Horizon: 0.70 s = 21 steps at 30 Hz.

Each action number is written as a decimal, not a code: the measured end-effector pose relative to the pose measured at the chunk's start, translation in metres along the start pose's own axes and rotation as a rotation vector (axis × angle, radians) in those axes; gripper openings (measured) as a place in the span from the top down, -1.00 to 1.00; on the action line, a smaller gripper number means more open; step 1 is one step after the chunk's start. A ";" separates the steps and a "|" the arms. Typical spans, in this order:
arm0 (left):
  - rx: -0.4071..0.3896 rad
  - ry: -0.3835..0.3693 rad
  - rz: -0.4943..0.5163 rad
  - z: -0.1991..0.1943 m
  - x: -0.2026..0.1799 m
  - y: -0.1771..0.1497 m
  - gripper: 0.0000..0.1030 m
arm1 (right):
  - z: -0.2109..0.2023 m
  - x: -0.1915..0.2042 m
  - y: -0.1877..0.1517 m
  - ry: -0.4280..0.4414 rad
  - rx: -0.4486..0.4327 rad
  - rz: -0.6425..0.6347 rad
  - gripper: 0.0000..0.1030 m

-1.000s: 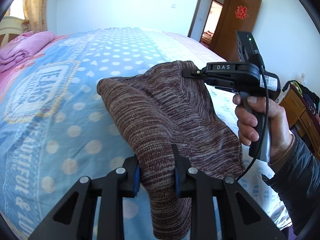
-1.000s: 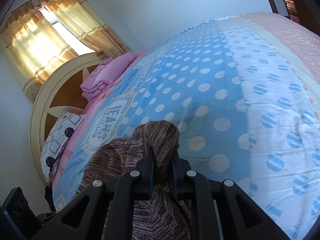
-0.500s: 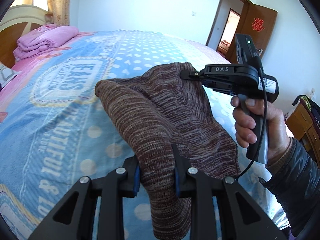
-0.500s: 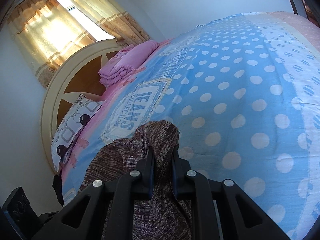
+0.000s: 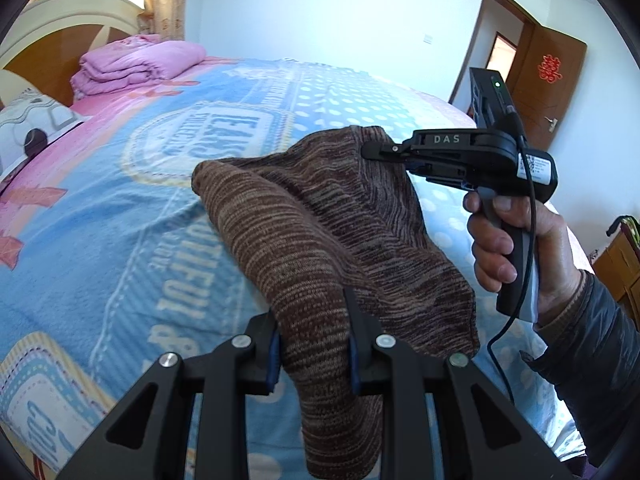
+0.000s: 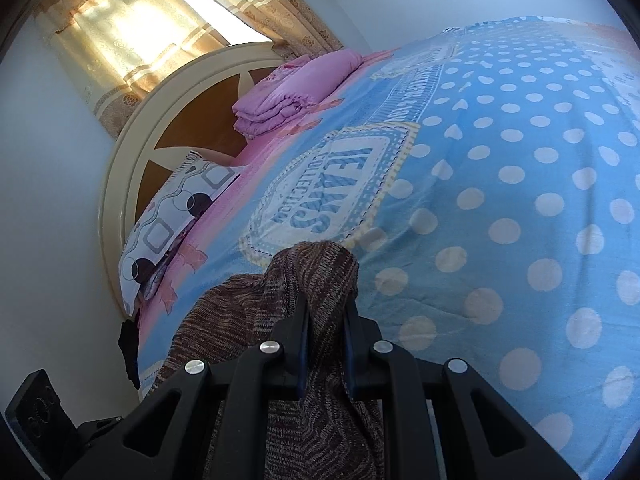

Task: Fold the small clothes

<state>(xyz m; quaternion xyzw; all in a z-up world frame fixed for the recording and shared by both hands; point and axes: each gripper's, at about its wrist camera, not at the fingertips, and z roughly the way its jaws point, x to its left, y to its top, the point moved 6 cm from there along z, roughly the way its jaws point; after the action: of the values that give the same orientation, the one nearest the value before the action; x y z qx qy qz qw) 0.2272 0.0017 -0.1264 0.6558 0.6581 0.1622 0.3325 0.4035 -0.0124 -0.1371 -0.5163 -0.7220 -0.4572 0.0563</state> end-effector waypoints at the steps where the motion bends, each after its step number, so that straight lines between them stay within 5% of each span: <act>1: 0.000 0.008 -0.005 -0.002 0.003 -0.002 0.49 | 0.005 0.004 0.000 0.006 0.008 -0.004 0.73; 21: 0.038 0.101 -0.064 -0.011 0.052 -0.039 0.49 | 0.075 0.052 -0.018 0.067 0.123 -0.078 0.73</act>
<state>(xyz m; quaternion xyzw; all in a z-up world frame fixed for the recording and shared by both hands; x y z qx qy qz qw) 0.1948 0.0516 -0.1558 0.6317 0.6975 0.1718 0.2912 0.3941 0.0767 -0.1620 -0.4677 -0.7660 -0.4308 0.0942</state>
